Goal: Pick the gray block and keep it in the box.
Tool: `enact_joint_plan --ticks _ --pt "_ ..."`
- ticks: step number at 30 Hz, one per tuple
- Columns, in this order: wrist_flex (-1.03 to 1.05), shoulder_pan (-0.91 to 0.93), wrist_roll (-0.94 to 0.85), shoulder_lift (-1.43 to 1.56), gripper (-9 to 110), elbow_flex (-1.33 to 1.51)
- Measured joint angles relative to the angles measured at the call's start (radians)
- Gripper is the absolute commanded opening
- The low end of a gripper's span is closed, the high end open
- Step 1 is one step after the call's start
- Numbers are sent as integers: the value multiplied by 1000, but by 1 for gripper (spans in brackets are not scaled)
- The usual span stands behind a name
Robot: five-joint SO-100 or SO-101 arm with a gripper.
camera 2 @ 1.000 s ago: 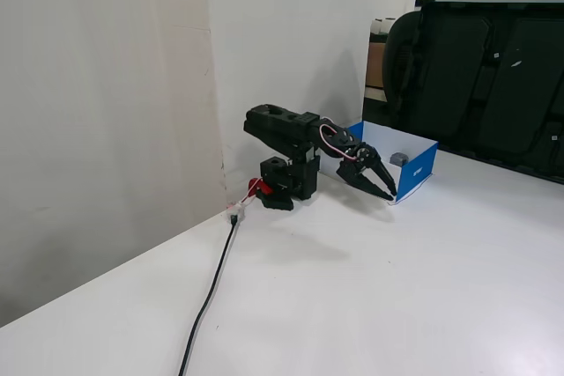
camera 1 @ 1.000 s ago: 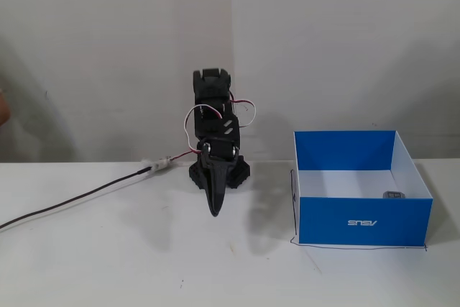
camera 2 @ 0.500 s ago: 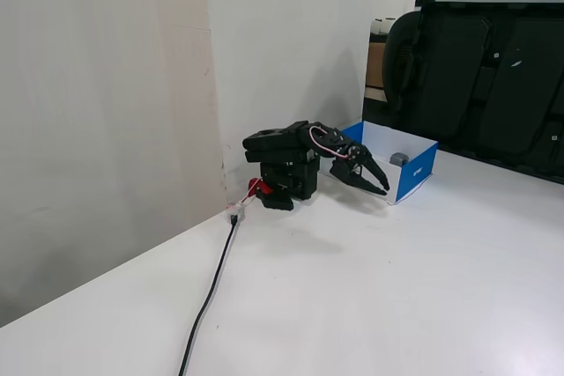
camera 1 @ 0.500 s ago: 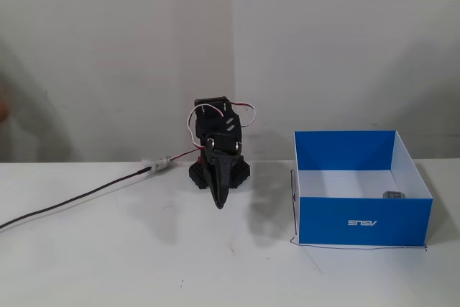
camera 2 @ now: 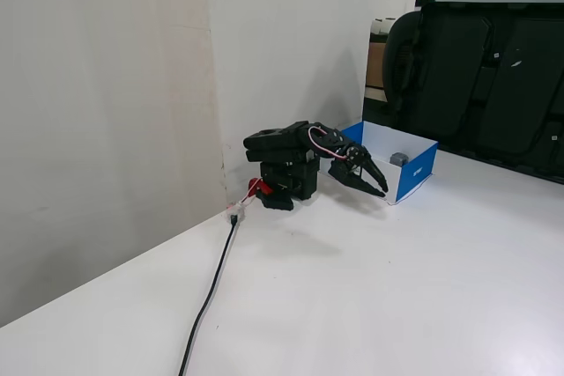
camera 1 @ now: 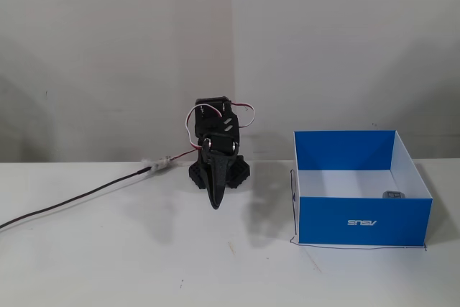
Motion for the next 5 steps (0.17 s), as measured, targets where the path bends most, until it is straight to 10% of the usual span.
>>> enact_joint_plan --ticks 5 --pt "0 0 0 0 0 0"
